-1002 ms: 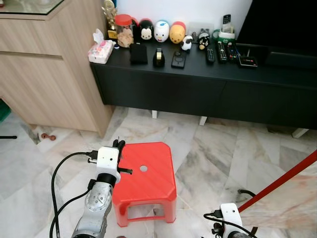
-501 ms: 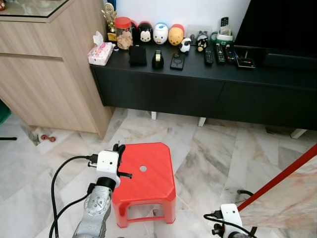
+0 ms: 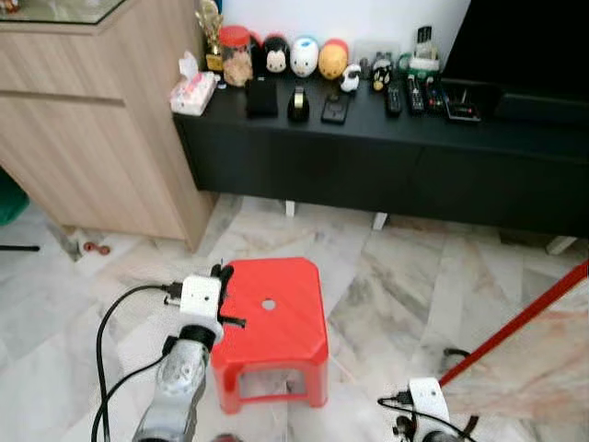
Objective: Hang keys on a hook
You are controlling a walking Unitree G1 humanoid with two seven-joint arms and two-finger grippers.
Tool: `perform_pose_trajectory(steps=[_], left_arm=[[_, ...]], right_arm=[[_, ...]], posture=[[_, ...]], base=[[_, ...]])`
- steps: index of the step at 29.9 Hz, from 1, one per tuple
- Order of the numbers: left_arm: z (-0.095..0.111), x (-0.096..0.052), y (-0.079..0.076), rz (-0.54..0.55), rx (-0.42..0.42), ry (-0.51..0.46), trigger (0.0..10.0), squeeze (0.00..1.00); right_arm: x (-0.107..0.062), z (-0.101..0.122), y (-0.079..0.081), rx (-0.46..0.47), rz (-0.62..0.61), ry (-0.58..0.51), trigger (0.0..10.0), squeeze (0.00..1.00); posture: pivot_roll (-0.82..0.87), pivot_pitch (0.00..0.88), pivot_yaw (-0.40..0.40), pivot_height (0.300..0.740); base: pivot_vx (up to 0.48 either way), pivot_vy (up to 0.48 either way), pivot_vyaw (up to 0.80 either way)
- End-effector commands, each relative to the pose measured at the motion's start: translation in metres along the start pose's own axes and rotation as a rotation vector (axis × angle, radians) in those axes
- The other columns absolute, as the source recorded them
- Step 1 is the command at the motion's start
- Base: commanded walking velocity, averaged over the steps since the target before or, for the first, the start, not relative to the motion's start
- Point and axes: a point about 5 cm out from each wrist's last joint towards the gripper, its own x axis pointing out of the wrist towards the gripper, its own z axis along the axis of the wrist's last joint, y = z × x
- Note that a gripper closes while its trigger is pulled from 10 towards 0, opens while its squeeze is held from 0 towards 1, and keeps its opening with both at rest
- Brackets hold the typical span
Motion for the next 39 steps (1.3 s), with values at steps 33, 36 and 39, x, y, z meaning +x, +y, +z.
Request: perform_pose_trajectory(steps=[33,36,39], left_arm=[[-0.0093,-0.0023,0.0006,0.006,0.022,0.051,10.0,0.0],[-0.0083,-0.0018,0.0013,0.006,0.026,0.044,10.0,0.0],[-0.0084,-0.0018,0.0023,0.006,0.026,0.045,10.0,0.0]], right_arm=[[-0.0012,-0.0107,0.0009,0.03,-0.004,0.028,10.0,0.0],[-0.0012,-0.0108,0.001,0.035,-0.005,0.028,10.0,0.0],[-0.0011,-0.0106,0.0016,0.041,-0.005,0.026,10.0,0.0]], posture=[[0.01,0.072,-0.04,0.74],[0.01,0.068,-0.039,0.74],[0.02,0.066,-0.037,0.74]], base=[[-0.114,0.0,0.0],[0.0,-0.254,0.0],[0.0,-0.411,0.0]])
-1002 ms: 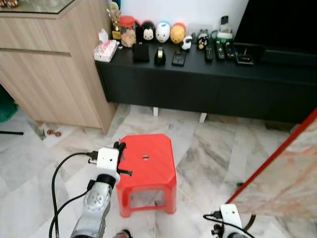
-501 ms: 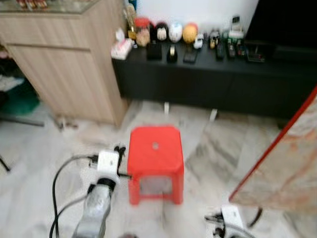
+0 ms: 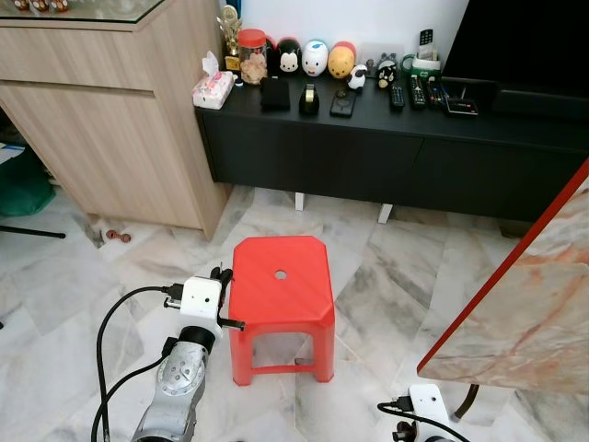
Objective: Hang keys on a hook
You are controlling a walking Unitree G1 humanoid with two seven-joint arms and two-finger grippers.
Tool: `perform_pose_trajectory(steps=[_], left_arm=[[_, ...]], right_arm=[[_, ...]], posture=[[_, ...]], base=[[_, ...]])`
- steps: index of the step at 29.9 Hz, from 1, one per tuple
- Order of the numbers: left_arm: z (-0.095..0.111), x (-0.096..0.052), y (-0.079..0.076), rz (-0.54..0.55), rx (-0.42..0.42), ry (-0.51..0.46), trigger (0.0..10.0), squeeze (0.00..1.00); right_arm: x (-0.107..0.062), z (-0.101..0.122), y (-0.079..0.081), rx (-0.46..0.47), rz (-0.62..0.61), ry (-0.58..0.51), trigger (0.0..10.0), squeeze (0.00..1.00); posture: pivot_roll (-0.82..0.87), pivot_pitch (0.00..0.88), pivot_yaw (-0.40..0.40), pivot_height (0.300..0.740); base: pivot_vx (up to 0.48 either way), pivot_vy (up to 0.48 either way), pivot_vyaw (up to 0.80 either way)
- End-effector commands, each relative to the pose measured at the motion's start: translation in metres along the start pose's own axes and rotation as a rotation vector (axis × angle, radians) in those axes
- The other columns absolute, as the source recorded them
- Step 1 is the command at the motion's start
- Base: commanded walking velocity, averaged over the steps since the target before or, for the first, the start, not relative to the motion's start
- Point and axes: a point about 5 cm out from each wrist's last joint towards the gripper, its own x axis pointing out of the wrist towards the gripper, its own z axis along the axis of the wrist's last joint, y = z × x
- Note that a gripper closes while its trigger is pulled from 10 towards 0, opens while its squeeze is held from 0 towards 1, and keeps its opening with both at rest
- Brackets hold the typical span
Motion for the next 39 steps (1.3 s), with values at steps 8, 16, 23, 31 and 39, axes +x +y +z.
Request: perform_pose_trajectory(steps=[8,16,23,31,39], left_arm=[[-0.0022,-0.0006,-0.0018,-0.016,0.01,0.014,10.0,0.0],[-0.0026,-0.0012,-0.0027,-0.014,0.012,0.017,10.0,0.0],[-0.0019,-0.0007,-0.0016,-0.004,0.013,0.013,10.0,0.0],[-0.0016,-0.001,0.0007,0.011,0.014,0.012,10.0,0.0],[-0.0019,-0.0022,0.0019,0.02,0.015,0.013,10.0,0.0]], right_arm=[[-0.0007,-0.0037,-0.0019,0.026,-0.006,0.004,10.0,0.0],[-0.0008,-0.0042,-0.0022,0.018,0.0,0.011,10.0,0.0],[-0.0008,-0.0026,-0.0034,-0.05,0.003,0.01,10.0,0.0],[-0.0009,-0.0048,-0.0035,0.0,0.002,0.022,10.0,0.0],[-0.0007,-0.0033,-0.0032,0.003,0.003,0.018,10.0,0.0]], posture=[[0.01,0.076,-0.036,0.74],[0.01,0.09,-0.04,0.74],[0.01,0.098,-0.045,0.74],[0.01,0.105,-0.048,0.74],[0.01,0.112,-0.047,0.74]], base=[[0.0,-0.413,0.0],[0.0,-0.412,0.0],[0.0,-0.411,0.33],[0.0,-0.411,0.15],[0.0,-0.41,0.0]])
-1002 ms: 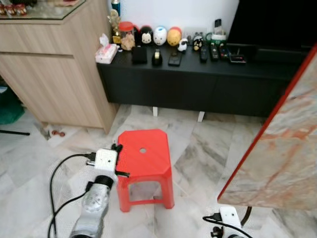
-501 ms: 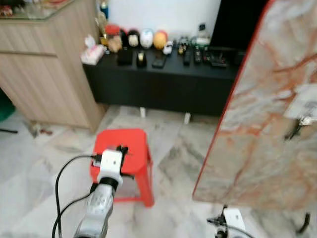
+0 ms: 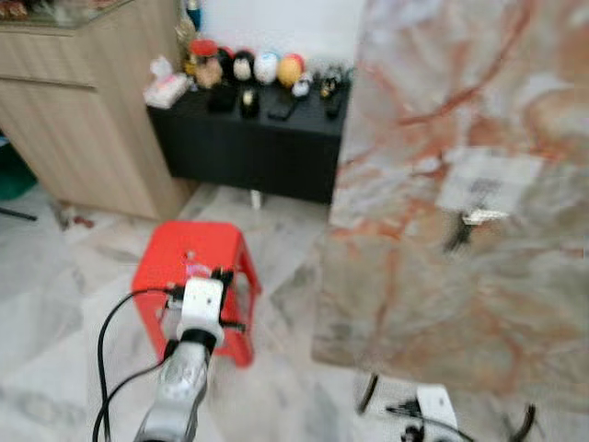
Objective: Hang keys on a hook
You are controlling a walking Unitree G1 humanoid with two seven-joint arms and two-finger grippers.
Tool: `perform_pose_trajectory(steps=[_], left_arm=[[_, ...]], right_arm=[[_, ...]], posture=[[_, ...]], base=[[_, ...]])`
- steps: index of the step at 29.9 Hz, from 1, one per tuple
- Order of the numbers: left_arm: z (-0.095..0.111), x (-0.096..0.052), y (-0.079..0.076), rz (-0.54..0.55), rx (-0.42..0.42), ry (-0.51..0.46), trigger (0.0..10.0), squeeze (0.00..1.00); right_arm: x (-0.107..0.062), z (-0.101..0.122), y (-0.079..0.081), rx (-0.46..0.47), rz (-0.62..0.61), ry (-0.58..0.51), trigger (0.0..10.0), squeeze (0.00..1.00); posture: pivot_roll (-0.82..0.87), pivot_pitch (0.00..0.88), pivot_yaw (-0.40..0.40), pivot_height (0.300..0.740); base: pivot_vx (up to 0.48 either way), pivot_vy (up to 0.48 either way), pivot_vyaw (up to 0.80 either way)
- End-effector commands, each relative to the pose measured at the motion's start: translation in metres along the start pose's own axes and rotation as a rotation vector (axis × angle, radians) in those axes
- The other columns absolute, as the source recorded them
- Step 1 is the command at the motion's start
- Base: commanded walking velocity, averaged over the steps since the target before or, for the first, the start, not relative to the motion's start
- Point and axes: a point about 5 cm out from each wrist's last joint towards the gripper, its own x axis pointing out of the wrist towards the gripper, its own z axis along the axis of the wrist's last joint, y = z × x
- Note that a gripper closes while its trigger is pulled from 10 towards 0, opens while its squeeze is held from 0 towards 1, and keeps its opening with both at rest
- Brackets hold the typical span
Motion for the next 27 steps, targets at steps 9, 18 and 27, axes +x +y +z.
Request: perform_pose_trajectory(steps=[9,18,27], left_arm=[[0.0051,0.0021,0.0019,0.004,0.02,-0.018,10.0,0.0],[0.0072,0.0025,0.0023,0.011,0.047,-0.029,10.0,0.0],[0.0114,0.0042,0.0039,0.031,0.105,-0.056,10.0,0.0]], right_arm=[[0.0001,-0.0011,0.0021,0.022,0.004,0.002,10.0,0.0],[0.0001,-0.0016,0.0021,0.021,0.007,0.005,10.0,0.0],[0.0001,-0.0017,0.0027,0.022,0.009,0.003,10.0,0.0]], posture=[[0.0,0.11,-0.042,0.74],[0.01,0.108,-0.045,0.74],[0.01,0.09,-0.042,0.74]], base=[[0.0,-0.413,0.0],[0.0,-0.412,0.0],[0.0,-0.412,0.0]])
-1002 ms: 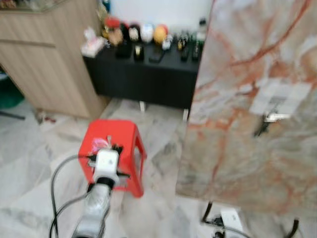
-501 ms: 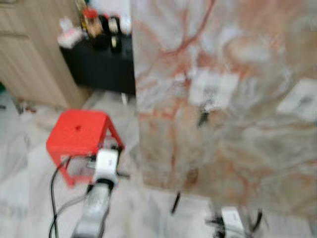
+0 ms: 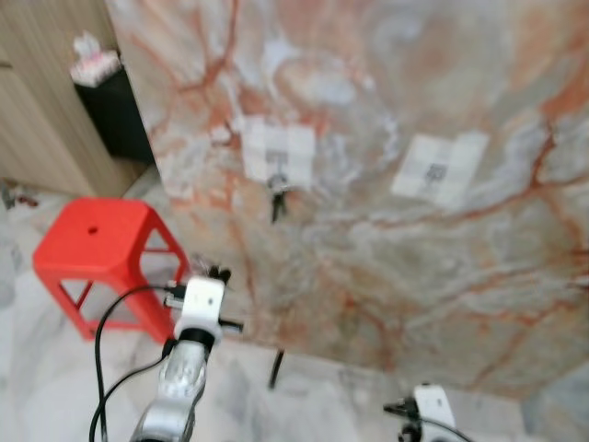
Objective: Hang keys on a hook
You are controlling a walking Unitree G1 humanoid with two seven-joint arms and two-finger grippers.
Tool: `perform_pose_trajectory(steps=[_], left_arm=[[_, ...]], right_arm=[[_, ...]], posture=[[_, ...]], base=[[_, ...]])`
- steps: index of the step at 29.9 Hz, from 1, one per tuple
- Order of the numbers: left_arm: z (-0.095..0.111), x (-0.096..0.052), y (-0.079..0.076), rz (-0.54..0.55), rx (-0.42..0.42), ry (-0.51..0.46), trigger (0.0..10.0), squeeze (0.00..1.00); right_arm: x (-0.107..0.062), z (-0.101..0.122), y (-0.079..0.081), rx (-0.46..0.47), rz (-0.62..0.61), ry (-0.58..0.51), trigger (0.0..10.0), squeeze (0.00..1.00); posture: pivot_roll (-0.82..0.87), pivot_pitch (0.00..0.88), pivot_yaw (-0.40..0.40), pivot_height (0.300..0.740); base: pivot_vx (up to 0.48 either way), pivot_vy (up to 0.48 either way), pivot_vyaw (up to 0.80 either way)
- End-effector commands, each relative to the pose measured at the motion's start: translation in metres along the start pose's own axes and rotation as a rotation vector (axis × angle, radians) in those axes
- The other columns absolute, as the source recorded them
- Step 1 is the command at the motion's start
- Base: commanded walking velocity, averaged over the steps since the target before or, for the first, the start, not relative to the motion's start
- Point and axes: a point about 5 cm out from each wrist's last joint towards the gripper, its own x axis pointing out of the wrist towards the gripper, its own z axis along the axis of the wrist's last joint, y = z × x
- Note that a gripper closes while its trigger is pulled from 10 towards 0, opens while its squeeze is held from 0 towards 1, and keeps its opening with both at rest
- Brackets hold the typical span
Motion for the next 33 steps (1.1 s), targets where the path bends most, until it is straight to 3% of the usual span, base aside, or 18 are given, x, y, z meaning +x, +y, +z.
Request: perform_pose_trajectory(steps=[1,20,29,33], left_arm=[[0.001,0.0,0.006,0.031,0.025,-0.007,10.0,0.0],[0.003,0.003,0.014,0.105,0.104,-0.006,10.0,0.0],[0.009,0.007,0.021,0.149,0.199,-0.022,10.0,0.0],[0.02,0.013,0.03,0.182,0.323,-0.066,10.0,0.0]], right_arm=[[0.0,-0.005,0.007,0.014,0.016,0.014,10.0,0.0],[0.0,-0.005,0.006,0.013,0.016,0.017,10.0,0.0],[0.0,-0.004,0.005,0.008,0.016,0.017,10.0,0.0],[0.0,-0.004,0.005,0.009,0.015,0.017,10.0,0.0]], posture=[[0.01,0.09,-0.042,0.74],[0.0,0.088,-0.046,0.74],[0.0,0.104,-0.049,0.74],[0.0,0.107,-0.05,0.74]], base=[[0.0,-0.412,0.0],[0.0,-0.357,0.0],[0.0,0.0,0.0],[0.0,0.0,0.0]])
